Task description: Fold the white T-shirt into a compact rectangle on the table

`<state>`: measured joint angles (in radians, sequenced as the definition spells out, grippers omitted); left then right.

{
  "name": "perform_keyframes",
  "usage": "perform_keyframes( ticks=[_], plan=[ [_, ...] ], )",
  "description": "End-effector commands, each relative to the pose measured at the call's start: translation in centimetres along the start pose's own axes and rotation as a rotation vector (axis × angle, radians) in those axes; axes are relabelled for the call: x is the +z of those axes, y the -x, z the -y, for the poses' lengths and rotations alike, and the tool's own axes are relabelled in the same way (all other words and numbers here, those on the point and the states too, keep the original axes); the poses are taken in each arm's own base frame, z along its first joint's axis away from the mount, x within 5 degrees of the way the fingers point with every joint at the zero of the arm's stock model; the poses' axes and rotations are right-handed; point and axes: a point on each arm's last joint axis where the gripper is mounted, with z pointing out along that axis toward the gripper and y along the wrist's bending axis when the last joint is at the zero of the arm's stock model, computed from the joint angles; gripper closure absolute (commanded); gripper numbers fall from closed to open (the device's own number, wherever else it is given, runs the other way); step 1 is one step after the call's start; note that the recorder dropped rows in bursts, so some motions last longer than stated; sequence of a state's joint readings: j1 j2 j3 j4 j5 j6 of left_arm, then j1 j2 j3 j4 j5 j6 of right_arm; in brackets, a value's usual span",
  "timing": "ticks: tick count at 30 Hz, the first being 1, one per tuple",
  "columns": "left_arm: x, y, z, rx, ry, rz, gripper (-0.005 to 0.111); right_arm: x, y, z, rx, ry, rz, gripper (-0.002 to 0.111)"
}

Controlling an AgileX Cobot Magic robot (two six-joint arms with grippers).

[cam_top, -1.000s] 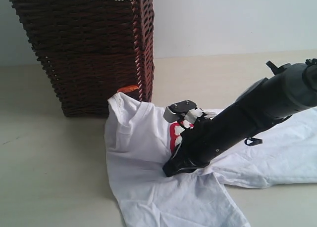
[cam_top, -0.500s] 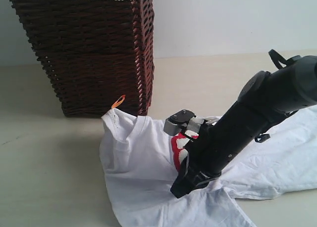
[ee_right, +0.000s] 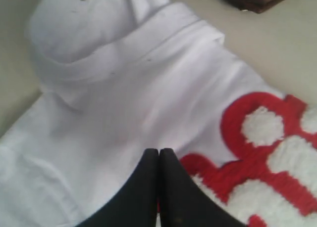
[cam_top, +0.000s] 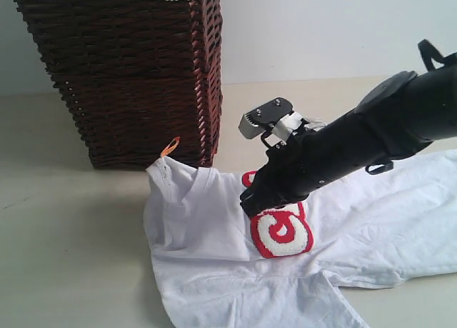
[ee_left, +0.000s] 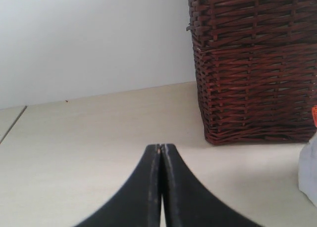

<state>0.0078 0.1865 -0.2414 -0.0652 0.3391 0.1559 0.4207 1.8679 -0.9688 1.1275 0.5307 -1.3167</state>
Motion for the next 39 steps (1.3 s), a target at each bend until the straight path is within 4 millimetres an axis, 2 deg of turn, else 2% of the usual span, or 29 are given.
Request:
perform_keyframes(
  ticks=[1, 6, 8, 11, 14, 16, 18, 20, 22, 24, 27, 28, 29, 30, 32, 34, 39],
  plan=[
    [0.0, -0.1, 0.0, -0.003, 0.005, 0.005, 0.107, 2.5, 0.1, 2.1, 0.079, -0.082, -0.025, 0.108],
    [0.0, -0.1, 0.0, -0.003, 0.005, 0.005, 0.107, 3.9, 0.8, 4.0, 0.109, -0.19, -0.004, 0.108],
    [0.0, -0.1, 0.0, -0.003, 0.005, 0.005, 0.107, 3.6, 1.5, 4.6, 0.101, -0.255, 0.034, 0.108],
    [0.0, -0.1, 0.0, -0.003, 0.005, 0.005, 0.107, 2.6, 2.5, 4.5, 0.087, -0.283, 0.078, 0.108],
    [0.0, -0.1, 0.0, -0.003, 0.005, 0.005, 0.107, 0.5, 3.3, 2.8, 0.036, -0.209, 0.087, 0.108],
    [0.0, -0.1, 0.0, -0.003, 0.005, 0.005, 0.107, -1.5, 3.5, 0.7, -0.031, -0.092, 0.058, 0.108],
    [0.0, -0.1, 0.0, -0.003, 0.005, 0.005, 0.107, -3.9, 3.3, -1.9, -0.187, 0.067, -0.019, 0.108],
    [0.0, -0.1, 0.0, -0.003, 0.005, 0.005, 0.107, -6.1, 2.2, -4.0, -0.447, 0.237, -0.124, 0.108],
    [0.0, -0.1, 0.0, -0.003, 0.005, 0.005, 0.107, -7.9, 0.3, -5.7, -0.68, 0.414, -0.215, 0.108],
    [0.0, -0.1, 0.0, -0.003, 0.005, 0.005, 0.107, -8.6, -1.5, -6.4, -0.795, 0.497, -0.253, 0.102],
    [0.0, -0.1, 0.0, -0.003, 0.005, 0.005, 0.107, -8.7, -5.1, -7.4, -0.901, 0.563, -0.275, 0.083],
    [0.0, -0.1, 0.0, -0.003, 0.005, 0.005, 0.107, -8.2, -7.2, -8.2, -0.973, 0.54, -0.28, 0.065],
    [0.0, -0.1, 0.0, -0.003, 0.005, 0.005, 0.107, -7.7, -8.4, -8.5, -0.985, 0.485, -0.282, 0.053],
    [0.0, -0.1, 0.0, -0.003, 0.005, 0.005, 0.107, -7.0, -9.8, -8.8, -0.997, 0.407, -0.289, 0.045],
    [0.0, -0.1, 0.0, -0.003, 0.005, 0.005, 0.107, -6.0, -11.6, -8.8, -1.016, 0.322, -0.317, 0.045],
    [0.0, -0.1, 0.0, -0.003, 0.005, 0.005, 0.107, -5.3, -12.7, -8.6, -1.012, 0.314, -0.353, 0.046],
    [0.0, -0.1, 0.0, -0.003, 0.005, 0.005, 0.107, -4.1, -13.1, -7.8, -0.984, 0.281, -0.384, 0.046]
  ],
)
